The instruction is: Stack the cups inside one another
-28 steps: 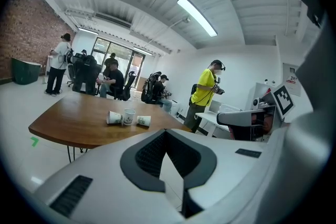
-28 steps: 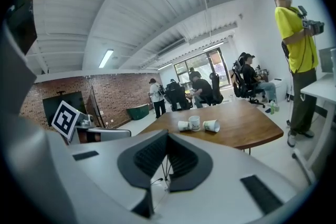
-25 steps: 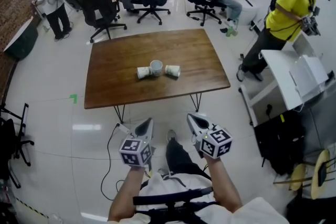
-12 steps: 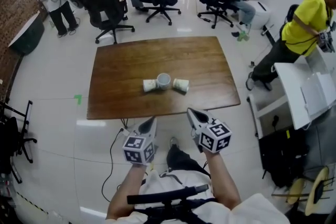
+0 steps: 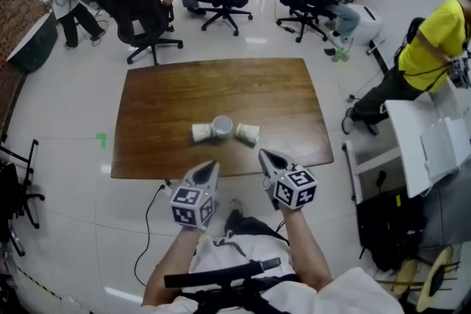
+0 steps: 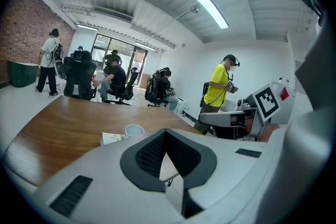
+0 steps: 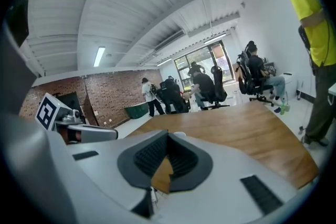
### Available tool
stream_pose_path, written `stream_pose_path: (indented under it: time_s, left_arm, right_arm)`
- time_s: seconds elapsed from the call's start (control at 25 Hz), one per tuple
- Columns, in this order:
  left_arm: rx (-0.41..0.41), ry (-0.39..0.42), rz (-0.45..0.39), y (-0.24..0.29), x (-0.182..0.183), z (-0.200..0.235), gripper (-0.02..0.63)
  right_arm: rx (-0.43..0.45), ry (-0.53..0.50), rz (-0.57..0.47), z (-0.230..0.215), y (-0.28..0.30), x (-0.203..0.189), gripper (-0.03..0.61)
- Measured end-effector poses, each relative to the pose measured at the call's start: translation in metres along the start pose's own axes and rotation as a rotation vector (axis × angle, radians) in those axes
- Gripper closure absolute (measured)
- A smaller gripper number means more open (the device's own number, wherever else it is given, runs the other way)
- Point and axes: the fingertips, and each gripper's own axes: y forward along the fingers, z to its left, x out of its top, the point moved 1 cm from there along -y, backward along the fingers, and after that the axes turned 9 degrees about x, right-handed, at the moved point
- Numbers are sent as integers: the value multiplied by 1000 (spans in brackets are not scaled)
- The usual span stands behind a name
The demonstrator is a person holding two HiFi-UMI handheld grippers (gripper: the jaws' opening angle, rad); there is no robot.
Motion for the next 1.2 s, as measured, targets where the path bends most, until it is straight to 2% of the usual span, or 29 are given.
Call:
stream_pose_path:
  time_s: [0.32, 0.6, 0.72, 0.88, 0.96, 1.2]
  left_arm:
    - [-2, -11, 19, 31, 12, 13, 621]
    - [0, -15, 41, 54, 21, 26, 621]
    - [-9, -18, 62, 68, 19, 25, 621]
    - [-20, -20, 86, 81, 14, 23, 621]
    - [-23, -22, 94, 87, 13, 20, 621]
    - [-22, -30, 121, 103, 3, 19, 621]
  right_arm:
    - [-26, 66, -13, -40, 26, 6, 557]
    - [-63, 165, 26, -86, 52, -11, 546]
    - [-67, 205, 55, -102, 61, -22, 488]
    - [-88, 226, 94, -118, 71, -37, 483]
    - [-90, 238, 115, -125, 74, -43, 445]
    - [-74, 259, 163, -136, 90, -56, 445]
